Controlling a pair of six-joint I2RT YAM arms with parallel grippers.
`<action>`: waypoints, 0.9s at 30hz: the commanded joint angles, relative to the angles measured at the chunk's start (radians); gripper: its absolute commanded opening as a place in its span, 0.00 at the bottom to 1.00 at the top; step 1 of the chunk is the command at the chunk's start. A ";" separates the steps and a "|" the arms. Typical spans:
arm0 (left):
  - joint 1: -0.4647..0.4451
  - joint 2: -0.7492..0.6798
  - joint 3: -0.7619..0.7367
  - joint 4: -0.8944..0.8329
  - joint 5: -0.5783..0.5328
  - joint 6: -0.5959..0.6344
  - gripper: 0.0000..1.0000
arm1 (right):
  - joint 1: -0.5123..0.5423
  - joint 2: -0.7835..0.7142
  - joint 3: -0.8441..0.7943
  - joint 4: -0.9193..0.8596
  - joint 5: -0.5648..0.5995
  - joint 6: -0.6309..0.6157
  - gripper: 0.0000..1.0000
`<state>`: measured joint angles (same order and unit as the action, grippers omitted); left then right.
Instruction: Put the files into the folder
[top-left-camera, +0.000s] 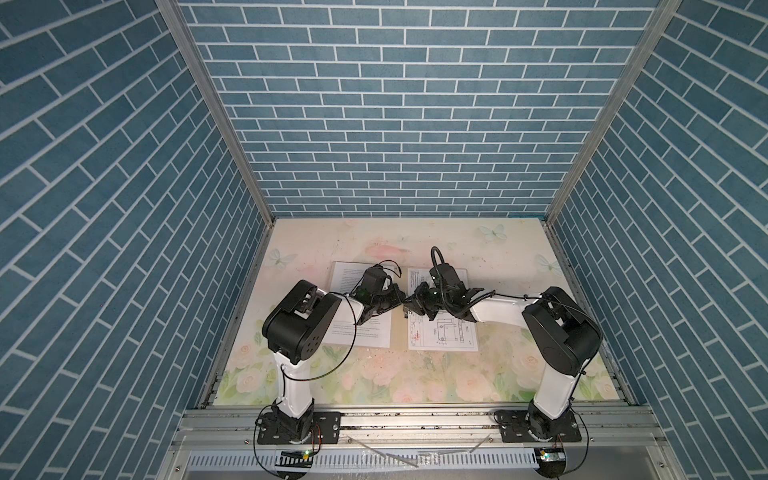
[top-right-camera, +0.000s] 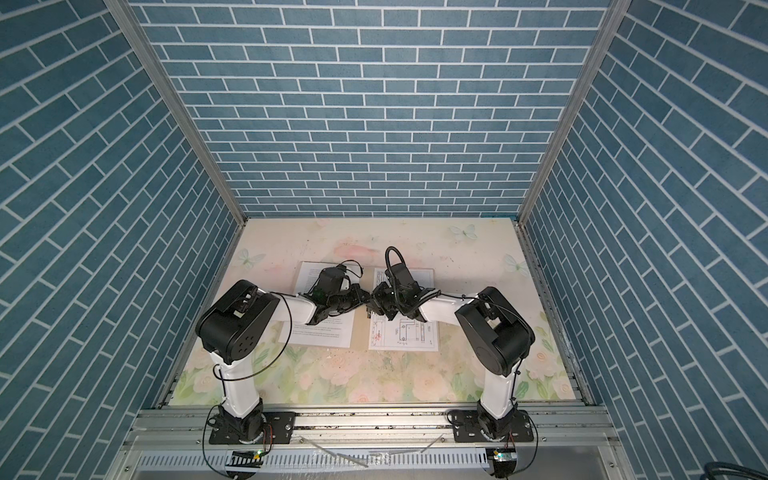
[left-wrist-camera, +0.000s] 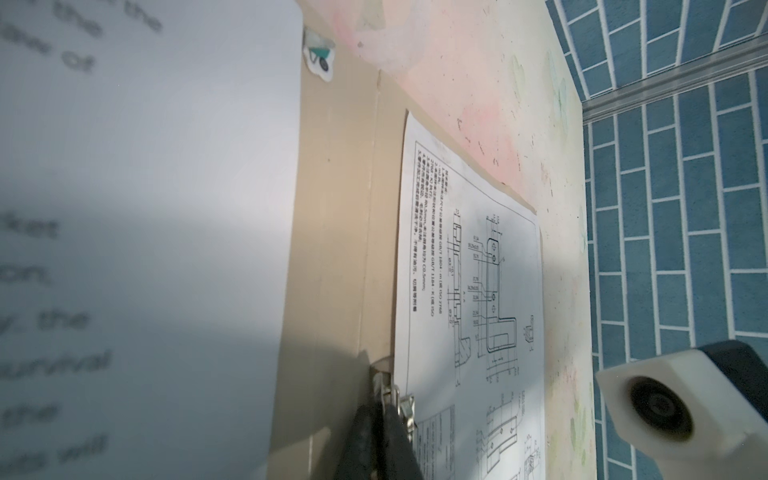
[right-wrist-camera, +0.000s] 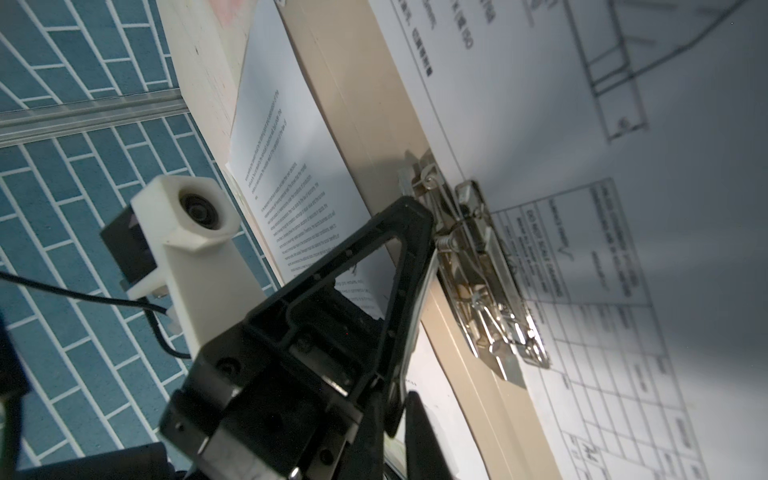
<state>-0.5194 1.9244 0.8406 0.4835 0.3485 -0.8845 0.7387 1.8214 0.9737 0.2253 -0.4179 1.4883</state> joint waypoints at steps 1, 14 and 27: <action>-0.004 0.018 -0.035 -0.099 -0.025 0.001 0.11 | 0.009 0.006 -0.016 0.026 0.019 0.038 0.13; -0.002 0.005 -0.074 -0.061 -0.047 -0.038 0.11 | 0.014 0.018 -0.031 0.027 0.019 0.015 0.08; -0.004 -0.029 -0.140 0.006 -0.062 -0.114 0.11 | 0.011 -0.024 -0.081 0.005 0.031 -0.020 0.05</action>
<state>-0.5194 1.8889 0.7429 0.5846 0.3069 -0.9817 0.7464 1.8172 0.9306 0.2478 -0.4114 1.4914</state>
